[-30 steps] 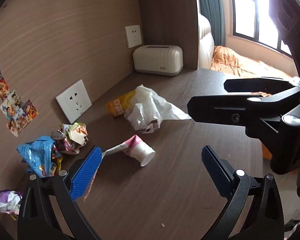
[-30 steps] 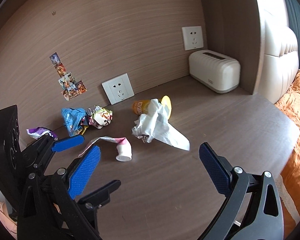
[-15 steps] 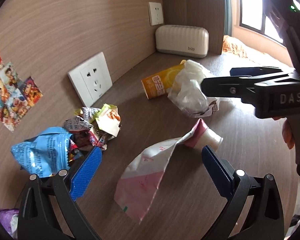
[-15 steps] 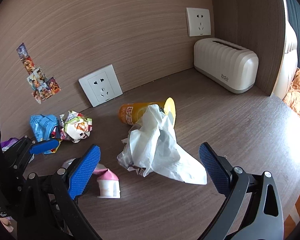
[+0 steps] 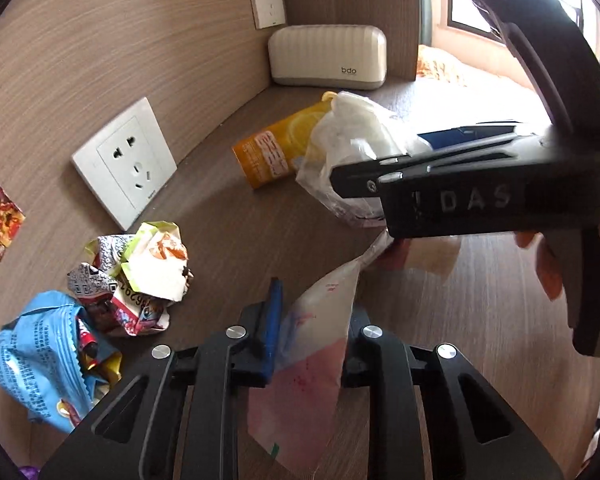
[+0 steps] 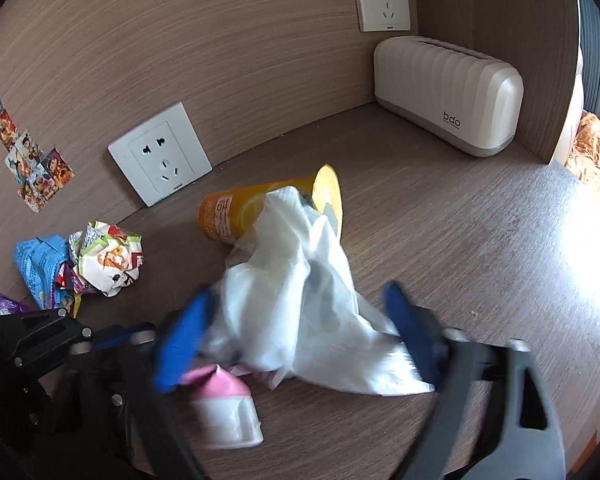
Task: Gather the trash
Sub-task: 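Grasp the pink-white paper strip with the left tool while the right tool grasps the tissue, then carry paper strip and tissue over the white bin and open both tools to drop them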
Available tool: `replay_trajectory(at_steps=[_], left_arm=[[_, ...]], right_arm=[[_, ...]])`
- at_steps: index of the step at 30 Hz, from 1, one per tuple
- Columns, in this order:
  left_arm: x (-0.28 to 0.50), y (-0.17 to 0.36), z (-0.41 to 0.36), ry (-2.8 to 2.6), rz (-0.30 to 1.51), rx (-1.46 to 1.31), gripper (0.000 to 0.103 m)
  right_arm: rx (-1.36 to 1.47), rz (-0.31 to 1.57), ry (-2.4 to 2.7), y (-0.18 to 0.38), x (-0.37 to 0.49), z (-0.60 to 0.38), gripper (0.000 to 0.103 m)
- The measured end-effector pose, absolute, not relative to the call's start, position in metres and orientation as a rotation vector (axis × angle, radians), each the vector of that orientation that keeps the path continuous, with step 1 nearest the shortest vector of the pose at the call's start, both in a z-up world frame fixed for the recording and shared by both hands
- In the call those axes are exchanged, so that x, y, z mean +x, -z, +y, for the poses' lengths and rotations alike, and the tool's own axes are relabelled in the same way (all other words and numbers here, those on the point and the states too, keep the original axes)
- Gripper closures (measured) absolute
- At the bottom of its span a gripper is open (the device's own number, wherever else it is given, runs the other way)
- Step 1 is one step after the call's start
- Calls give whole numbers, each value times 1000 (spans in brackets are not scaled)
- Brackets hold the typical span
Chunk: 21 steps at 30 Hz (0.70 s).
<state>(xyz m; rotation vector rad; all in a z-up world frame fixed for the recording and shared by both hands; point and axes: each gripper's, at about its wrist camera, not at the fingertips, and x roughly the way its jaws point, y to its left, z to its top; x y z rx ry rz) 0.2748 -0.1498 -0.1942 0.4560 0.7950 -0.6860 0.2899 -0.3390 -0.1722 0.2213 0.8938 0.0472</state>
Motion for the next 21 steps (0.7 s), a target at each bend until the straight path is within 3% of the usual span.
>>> replay_trajectory(at_steps=[2,7,12,21], left_arm=[[272,192,-150,682,784,434,84],[266,188,-143,674,803,374,88],[254,170,-136,673,804,310,94],[212,133,-150,685,762,304,94]], right_arm=[[212,874,-61,168,283,-337,50],[203,828,-56,151,264,-342,61],[228,759,-25,120,237,-362,62],[254,672,32,74,179,-401,62]])
